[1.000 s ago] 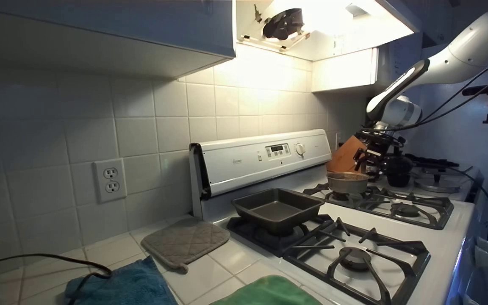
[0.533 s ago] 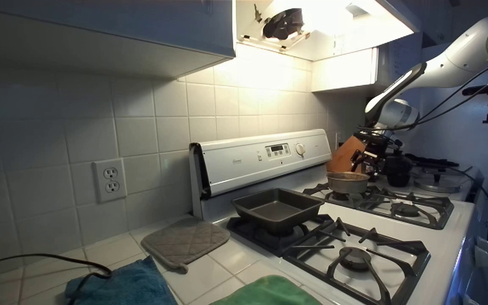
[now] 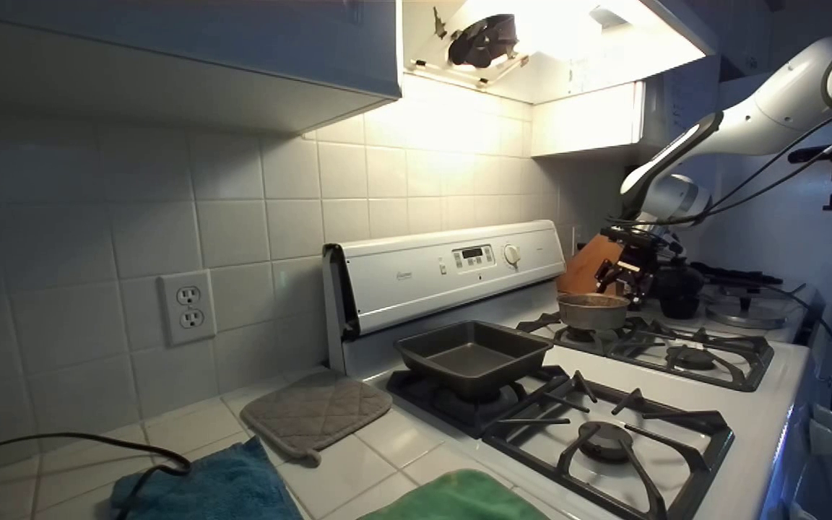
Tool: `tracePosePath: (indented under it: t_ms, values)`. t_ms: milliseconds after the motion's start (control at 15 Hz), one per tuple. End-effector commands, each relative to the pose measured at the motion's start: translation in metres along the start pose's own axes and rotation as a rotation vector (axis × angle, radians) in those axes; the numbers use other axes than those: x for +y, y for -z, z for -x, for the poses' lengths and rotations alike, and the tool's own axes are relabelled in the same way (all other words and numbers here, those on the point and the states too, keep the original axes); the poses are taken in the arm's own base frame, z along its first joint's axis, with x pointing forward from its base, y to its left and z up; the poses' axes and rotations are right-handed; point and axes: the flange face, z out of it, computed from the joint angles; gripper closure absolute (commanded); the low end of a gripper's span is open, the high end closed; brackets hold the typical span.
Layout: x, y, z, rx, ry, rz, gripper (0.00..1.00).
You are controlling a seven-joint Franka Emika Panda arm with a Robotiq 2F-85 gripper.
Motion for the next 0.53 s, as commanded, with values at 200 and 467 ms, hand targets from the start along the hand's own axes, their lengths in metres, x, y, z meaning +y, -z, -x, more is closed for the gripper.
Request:
tracePosePath:
  t_ms: [200,467]
  values:
    - [-0.0108,-0.0057,-0.0037,-0.046,-0.034,0.002,0.59]
    - [-0.0119,-0.0060,-0.0042,-0.050,-0.038,0.004,0.78]
